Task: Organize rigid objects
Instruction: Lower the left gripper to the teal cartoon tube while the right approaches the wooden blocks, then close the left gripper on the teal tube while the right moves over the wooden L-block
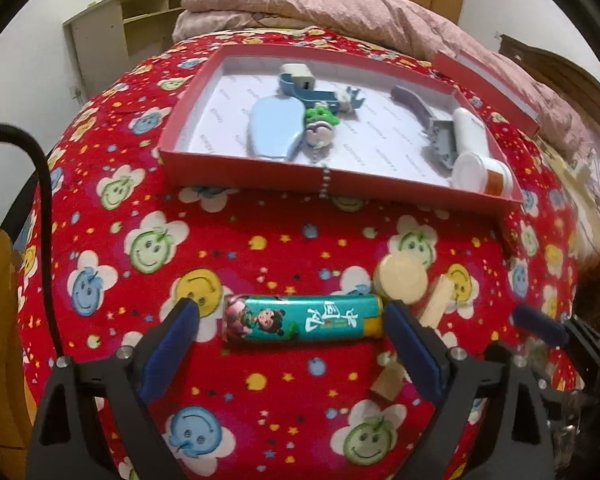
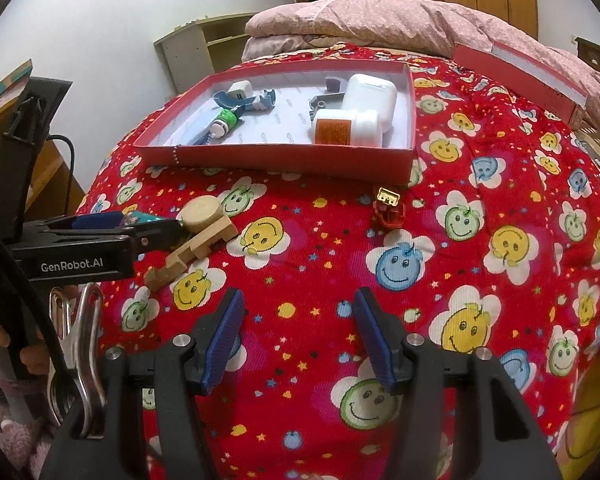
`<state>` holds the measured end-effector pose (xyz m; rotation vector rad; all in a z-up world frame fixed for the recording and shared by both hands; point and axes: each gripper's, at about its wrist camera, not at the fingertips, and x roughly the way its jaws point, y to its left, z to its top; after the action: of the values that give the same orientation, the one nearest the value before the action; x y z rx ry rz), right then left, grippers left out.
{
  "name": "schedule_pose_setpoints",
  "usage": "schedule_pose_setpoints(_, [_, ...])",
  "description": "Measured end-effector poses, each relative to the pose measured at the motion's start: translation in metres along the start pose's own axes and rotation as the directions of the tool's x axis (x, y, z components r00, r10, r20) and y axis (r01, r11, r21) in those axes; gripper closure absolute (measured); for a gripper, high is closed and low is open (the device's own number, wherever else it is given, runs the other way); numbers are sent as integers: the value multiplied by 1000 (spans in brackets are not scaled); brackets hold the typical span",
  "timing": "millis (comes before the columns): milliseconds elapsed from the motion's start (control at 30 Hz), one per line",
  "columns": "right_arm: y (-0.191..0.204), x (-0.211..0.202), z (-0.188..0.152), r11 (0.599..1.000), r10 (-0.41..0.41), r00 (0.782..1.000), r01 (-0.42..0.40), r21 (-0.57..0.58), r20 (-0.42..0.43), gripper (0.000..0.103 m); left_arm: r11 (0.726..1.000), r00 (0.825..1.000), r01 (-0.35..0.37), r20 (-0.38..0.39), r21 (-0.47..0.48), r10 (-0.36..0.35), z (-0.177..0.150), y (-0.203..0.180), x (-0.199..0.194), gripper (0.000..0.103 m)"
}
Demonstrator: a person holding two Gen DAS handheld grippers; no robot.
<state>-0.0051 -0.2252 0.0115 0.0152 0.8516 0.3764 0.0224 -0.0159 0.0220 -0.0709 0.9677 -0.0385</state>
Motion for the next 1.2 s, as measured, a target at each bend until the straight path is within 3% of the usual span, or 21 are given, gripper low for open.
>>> schedule_pose_setpoints(533, [2,0,0,1000,-10,1000,10,-3,-10,44,999,999,43,10,-2,-43,-3,-3,-1,7])
schedule_pose_setpoints(667, [4,1,1,1000,-14,1000,13,-10,-12,43,1000,1000,25,15,-13,-25,-2,-7,1,7])
schedule_pose_setpoints(867, [8,0,1,1000,-16,1000,15,-23,-16,43,996,999,-39,31,79,36,-10,-18,4,9])
schedule_pose_setpoints(967, [13,0,1,999,-14,1000,13,-37,-17,43,995,998,-32,49,91,28,-11,-17,1,17])
schedule_pose_setpoints(1200, [23,0,2,998,-1,1000,0,-67,-17,34,995,999,6,48,95,-11,-10,-8,-6,17])
